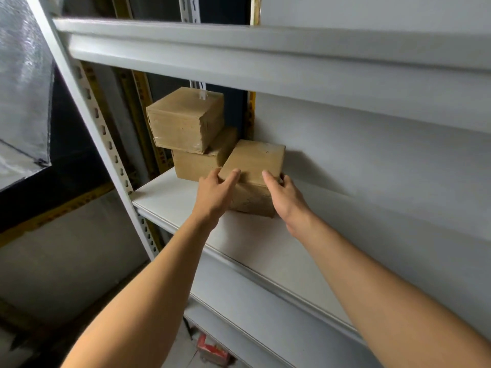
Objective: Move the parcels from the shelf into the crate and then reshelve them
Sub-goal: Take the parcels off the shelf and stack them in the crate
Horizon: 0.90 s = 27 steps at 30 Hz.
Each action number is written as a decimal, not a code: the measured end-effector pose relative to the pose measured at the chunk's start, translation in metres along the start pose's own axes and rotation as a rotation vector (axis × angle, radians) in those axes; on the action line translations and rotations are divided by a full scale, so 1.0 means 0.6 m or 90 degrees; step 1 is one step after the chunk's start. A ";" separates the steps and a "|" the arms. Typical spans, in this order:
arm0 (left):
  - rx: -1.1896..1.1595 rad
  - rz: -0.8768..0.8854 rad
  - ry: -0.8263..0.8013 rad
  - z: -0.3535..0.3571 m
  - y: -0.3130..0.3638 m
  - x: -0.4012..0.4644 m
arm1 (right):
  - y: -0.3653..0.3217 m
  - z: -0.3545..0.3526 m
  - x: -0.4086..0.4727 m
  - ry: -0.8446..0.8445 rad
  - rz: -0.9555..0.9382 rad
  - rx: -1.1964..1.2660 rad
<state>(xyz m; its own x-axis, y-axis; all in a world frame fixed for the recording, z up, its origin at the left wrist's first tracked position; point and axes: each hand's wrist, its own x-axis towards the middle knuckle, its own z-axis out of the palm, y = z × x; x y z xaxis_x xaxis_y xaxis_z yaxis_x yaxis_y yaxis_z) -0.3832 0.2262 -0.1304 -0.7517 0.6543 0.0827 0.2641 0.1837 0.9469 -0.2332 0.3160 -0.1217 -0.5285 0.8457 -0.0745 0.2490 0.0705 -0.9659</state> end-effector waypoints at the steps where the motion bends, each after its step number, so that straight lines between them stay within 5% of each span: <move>1: 0.007 0.006 -0.013 0.006 0.001 -0.008 | 0.006 -0.009 -0.003 0.012 -0.001 0.003; 11: -0.038 0.168 -0.178 0.121 0.044 -0.153 | 0.066 -0.166 -0.160 0.155 -0.115 0.133; 27: -0.164 0.306 -0.618 0.345 0.145 -0.592 | 0.180 -0.405 -0.702 0.562 -0.014 0.154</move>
<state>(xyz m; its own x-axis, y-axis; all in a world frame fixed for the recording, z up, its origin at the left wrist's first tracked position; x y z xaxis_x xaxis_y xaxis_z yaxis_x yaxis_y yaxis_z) 0.0319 0.1616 -0.1415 0.2161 0.9333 0.2868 0.1822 -0.3272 0.9272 0.2133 0.0962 -0.1345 0.3054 0.9500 0.0645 0.0174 0.0621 -0.9979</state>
